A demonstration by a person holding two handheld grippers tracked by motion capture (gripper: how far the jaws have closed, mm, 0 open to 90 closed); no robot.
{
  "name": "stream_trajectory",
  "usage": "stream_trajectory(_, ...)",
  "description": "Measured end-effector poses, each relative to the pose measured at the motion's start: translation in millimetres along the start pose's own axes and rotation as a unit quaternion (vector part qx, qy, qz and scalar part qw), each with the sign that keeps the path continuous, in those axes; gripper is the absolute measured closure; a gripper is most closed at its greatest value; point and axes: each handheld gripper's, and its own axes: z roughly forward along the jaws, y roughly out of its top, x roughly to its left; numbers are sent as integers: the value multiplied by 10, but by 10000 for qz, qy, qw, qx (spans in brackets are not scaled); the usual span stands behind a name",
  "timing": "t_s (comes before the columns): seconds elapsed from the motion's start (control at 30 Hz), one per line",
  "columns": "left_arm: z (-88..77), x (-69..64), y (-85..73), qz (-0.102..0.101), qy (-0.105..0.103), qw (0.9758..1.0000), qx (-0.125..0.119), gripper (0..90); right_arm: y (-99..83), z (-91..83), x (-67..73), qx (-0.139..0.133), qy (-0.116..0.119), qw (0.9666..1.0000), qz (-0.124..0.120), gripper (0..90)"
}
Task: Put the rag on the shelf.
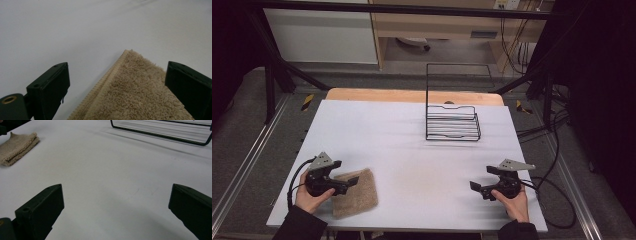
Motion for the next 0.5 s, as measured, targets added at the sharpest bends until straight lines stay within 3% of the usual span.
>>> stream_trajectory(0.2, -13, -54, 36, 44, -20, 10000, -38, 57, -1, -8, 0, -7, -29, 10000, 8, 6)
stream_trajectory(0.5, 19, -173, 63, 141, -98, 9998, 108, 59, -3, 1, 5, 58, -68, 10000, 17, 6)
